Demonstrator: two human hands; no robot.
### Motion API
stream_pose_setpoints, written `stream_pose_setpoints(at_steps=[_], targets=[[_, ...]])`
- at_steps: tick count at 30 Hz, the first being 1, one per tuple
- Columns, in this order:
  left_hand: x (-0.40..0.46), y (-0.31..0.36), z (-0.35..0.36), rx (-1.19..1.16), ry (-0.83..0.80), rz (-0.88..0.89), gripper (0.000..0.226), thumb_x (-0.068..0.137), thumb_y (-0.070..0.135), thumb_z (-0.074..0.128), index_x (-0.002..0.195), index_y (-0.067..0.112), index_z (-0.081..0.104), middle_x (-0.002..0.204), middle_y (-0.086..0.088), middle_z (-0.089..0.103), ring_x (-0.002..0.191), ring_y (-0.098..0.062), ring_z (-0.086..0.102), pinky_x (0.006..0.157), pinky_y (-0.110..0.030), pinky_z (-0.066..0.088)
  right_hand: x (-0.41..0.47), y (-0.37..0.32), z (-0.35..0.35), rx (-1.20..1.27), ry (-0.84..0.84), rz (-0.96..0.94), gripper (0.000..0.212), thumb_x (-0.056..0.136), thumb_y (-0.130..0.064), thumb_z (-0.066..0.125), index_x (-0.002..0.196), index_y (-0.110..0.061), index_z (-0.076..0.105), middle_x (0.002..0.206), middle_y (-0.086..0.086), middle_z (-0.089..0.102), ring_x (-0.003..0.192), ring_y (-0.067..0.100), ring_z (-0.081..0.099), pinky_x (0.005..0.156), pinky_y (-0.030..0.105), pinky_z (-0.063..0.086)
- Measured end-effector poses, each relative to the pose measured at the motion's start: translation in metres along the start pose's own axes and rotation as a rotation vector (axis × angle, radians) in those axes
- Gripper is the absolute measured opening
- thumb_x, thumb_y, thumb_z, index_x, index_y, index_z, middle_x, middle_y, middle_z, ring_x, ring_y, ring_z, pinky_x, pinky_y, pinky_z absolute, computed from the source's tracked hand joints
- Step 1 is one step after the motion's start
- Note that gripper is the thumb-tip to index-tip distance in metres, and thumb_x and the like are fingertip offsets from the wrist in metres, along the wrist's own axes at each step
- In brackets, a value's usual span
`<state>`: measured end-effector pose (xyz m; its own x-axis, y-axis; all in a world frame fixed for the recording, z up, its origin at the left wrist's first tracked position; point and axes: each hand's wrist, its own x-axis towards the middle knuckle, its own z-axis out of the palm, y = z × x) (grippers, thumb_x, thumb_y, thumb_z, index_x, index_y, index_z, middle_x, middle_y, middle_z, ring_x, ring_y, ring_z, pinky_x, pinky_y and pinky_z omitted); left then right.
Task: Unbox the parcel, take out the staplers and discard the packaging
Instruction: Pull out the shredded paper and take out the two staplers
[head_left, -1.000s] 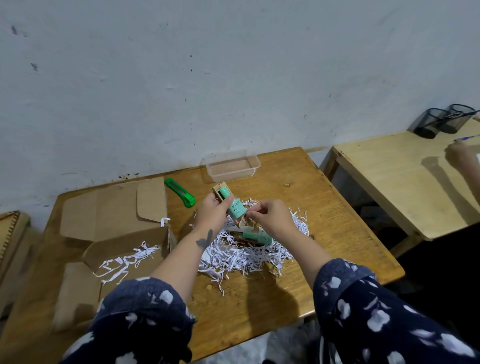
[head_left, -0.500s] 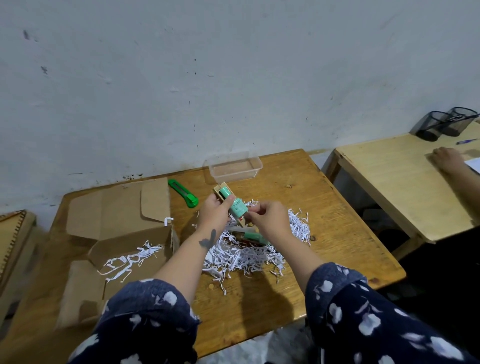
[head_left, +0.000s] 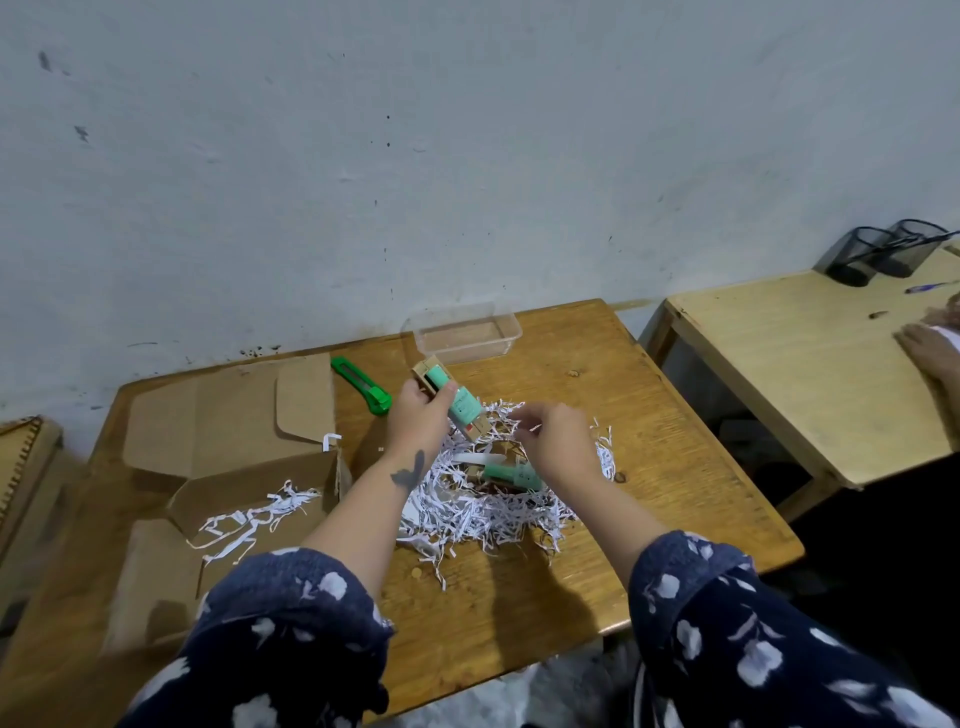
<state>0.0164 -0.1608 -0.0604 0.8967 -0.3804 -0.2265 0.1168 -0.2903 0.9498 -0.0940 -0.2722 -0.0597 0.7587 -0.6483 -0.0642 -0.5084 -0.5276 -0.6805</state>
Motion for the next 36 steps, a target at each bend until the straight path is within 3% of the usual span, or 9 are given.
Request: stream_pose_setpoints(at_steps=[5, 8, 9, 13, 16, 19, 23, 32, 36], targets=[[-0.003, 0.005, 0.018, -0.02, -0.075, 0.031, 0.031, 0.094, 0.025, 0.058, 0.121, 0.009, 0.054, 0.115, -0.006, 0.067, 0.103, -0.022, 0.065, 0.087, -0.042, 0.055, 0.002, -0.007, -0.008, 0.061, -0.074, -0.12, 0.064, 0.078, -0.031, 0.075, 0.135, -0.017, 0.05, 0.125, -0.001, 0.06, 0.109, 0.014, 0.056, 0.081, 0.021, 0.044], [-0.003, 0.006, 0.035, -0.026, -0.119, 0.038, 0.029, 0.093, 0.025, 0.06, 0.118, 0.01, 0.056, 0.112, -0.008, 0.069, 0.095, -0.019, 0.067, 0.086, -0.042, 0.056, 0.004, -0.003, -0.01, 0.071, 0.004, -0.116, 0.048, 0.079, -0.026, 0.075, 0.123, -0.015, 0.06, 0.108, -0.002, 0.065, 0.074, 0.003, 0.059, 0.059, 0.005, 0.041], [-0.002, 0.006, 0.042, -0.004, -0.141, 0.046, 0.029, 0.093, 0.026, 0.06, 0.117, 0.011, 0.056, 0.112, -0.007, 0.069, 0.092, -0.016, 0.067, 0.085, -0.04, 0.056, 0.005, 0.001, -0.011, 0.064, 0.033, -0.106, 0.038, 0.08, -0.025, 0.074, 0.115, -0.016, 0.065, 0.102, -0.001, 0.067, 0.065, 0.0, 0.057, 0.051, 0.007, 0.041], [0.0, 0.004, 0.064, 0.164, -0.249, 0.113, 0.035, 0.092, 0.041, 0.057, 0.121, 0.02, 0.054, 0.111, 0.0, 0.069, 0.096, -0.014, 0.066, 0.09, -0.044, 0.053, 0.011, 0.025, -0.02, 0.03, 0.113, -0.026, 0.023, 0.081, -0.029, 0.07, 0.1, -0.017, 0.07, 0.086, 0.0, 0.07, 0.07, 0.013, 0.064, 0.057, 0.031, 0.052], [0.002, -0.002, 0.072, 0.477, -0.309, 0.232, 0.052, 0.094, 0.047, 0.052, 0.138, 0.02, 0.045, 0.126, 0.004, 0.062, 0.111, -0.015, 0.059, 0.096, -0.041, 0.049, 0.022, 0.047, -0.034, -0.025, 0.161, 0.057, 0.025, 0.083, -0.032, 0.068, 0.101, -0.015, 0.069, 0.08, -0.001, 0.067, 0.066, 0.014, 0.061, 0.05, 0.027, 0.045], [0.006, -0.01, 0.076, 0.777, -0.356, 0.429, 0.049, 0.095, 0.046, 0.048, 0.139, 0.025, 0.043, 0.137, 0.006, 0.053, 0.123, -0.016, 0.051, 0.101, -0.04, 0.044, 0.039, 0.073, -0.049, -0.106, 0.162, 0.191, 0.031, 0.083, -0.034, 0.066, 0.107, -0.013, 0.067, 0.085, 0.002, 0.068, 0.069, 0.016, 0.062, 0.053, 0.032, 0.052], [0.011, -0.022, 0.078, 1.03, -0.385, 0.596, 0.048, 0.097, 0.044, 0.044, 0.14, 0.025, 0.042, 0.146, 0.005, 0.044, 0.137, -0.013, 0.036, 0.113, -0.035, 0.021, 0.061, 0.102, -0.061, -0.17, 0.155, 0.276, 0.033, 0.084, -0.034, 0.064, 0.11, -0.014, 0.066, 0.087, 0.003, 0.067, 0.075, 0.018, 0.064, 0.064, 0.036, 0.056], [0.012, -0.042, 0.076, 1.062, -0.399, 0.611, 0.044, 0.097, 0.043, 0.042, 0.139, 0.03, 0.044, 0.146, 0.012, 0.043, 0.14, -0.007, 0.029, 0.115, -0.036, 0.013, 0.087, 0.132, -0.057, -0.223, 0.09, 0.393, 0.035, 0.086, -0.04, 0.062, 0.11, -0.015, 0.064, 0.09, 0.001, 0.063, 0.081, 0.018, 0.061, 0.072, 0.038, 0.057], [0.008, -0.043, 0.07, 1.039, -0.377, 0.648, 0.044, 0.099, 0.042, 0.04, 0.141, 0.03, 0.042, 0.148, 0.014, 0.041, 0.141, -0.005, 0.026, 0.116, -0.035, 0.01, 0.082, 0.13, -0.057, -0.329, 0.108, 0.381, 0.055, 0.083, -0.045, 0.064, 0.128, -0.017, 0.054, 0.125, 0.008, 0.056, 0.112, 0.026, 0.053, 0.09, 0.043, 0.051]])
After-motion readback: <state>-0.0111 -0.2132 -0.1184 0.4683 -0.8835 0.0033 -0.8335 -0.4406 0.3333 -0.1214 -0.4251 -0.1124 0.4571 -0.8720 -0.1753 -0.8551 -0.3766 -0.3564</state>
